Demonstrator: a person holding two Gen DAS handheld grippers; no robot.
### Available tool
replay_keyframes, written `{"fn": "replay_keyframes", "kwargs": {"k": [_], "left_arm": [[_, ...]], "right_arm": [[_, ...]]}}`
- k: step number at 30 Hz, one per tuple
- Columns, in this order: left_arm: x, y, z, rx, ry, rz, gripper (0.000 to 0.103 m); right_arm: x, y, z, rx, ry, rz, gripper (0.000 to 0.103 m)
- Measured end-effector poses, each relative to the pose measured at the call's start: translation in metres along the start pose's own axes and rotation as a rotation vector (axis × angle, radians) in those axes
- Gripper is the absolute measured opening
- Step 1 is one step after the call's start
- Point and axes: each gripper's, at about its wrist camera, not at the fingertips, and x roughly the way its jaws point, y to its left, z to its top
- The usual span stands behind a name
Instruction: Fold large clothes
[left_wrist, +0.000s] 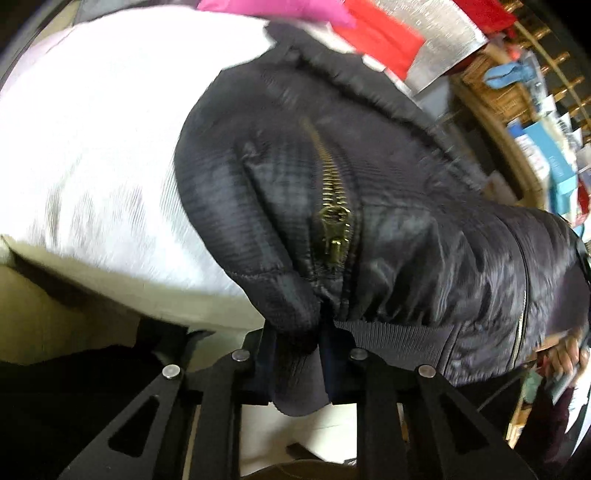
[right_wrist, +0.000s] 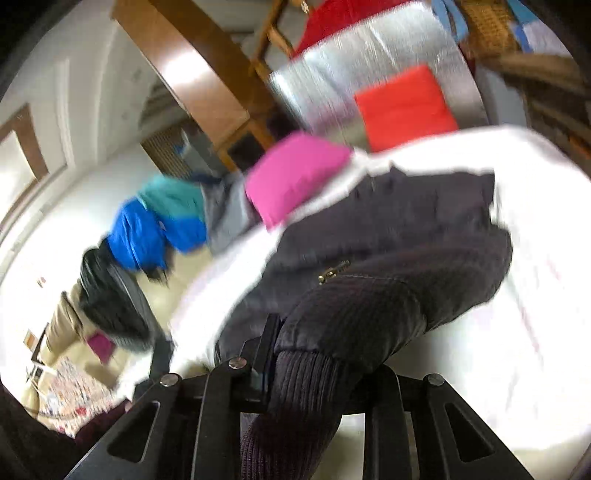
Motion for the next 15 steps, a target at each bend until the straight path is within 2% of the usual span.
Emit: {"fn": "replay_keyframes", "kwargs": {"k": [5,8,12,15], "left_arm": [[-0.033,-0.01,0.024,0.025,-0.107,-0.032,0.02],[-0.039,-0.005,0.039,0.0,-0.168,-0.058,0.023],[0.005,0.007,0.039,-0.076,-0.107,-0.113,0.035],[0.021,0.014,0.037,-0.122,-0.074,-0.148,0.037]], "right_arm": [[0.009,0.002,0.04,0.025,-0.108,0.017,0.026],[0.027,-0.007,0.051,0.062,-0.132,0.011,0.026],[0.05,-0.037,0.052,0.165,-0.122,0.014,0.026],[0.057,-0.045,0.045,0.191,-0.116,0.02,0.026]]}}
